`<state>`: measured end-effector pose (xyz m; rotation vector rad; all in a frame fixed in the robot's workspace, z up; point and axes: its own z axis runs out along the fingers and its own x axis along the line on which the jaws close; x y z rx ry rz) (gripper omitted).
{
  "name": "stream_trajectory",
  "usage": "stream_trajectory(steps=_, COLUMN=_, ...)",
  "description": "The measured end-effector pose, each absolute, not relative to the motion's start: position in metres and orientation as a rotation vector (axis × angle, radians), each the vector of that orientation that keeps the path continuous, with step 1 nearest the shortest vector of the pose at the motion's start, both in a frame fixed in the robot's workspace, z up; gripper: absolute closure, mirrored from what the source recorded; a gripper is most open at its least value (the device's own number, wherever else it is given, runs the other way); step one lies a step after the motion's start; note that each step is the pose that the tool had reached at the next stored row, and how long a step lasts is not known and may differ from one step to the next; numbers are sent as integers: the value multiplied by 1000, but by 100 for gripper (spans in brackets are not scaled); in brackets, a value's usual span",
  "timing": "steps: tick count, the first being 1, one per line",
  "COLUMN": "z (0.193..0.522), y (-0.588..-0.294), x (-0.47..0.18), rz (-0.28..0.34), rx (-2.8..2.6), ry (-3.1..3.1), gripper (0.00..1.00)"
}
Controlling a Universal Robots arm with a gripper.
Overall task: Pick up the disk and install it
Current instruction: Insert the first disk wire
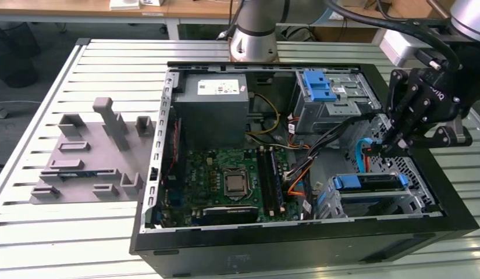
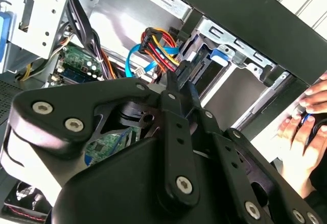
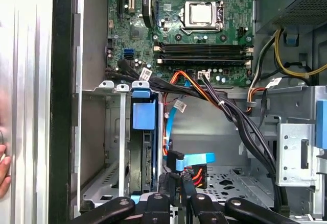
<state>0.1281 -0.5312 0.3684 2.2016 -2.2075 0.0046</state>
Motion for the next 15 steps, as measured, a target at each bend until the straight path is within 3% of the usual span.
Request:
stream_trajectory(steps=4, z=367, y=-531, x=128, rz=9, rx=2199, ry=-2205, gripper=75)
stream_trajectory(steps=5, z=366, y=-531, x=128, rz=10, rx=2199, ry=-2205, gripper=69)
stream_trajectory(steps=15, z=361, y=-529, x=128, rz=26, rx=2192, ry=-2198, gripper=69)
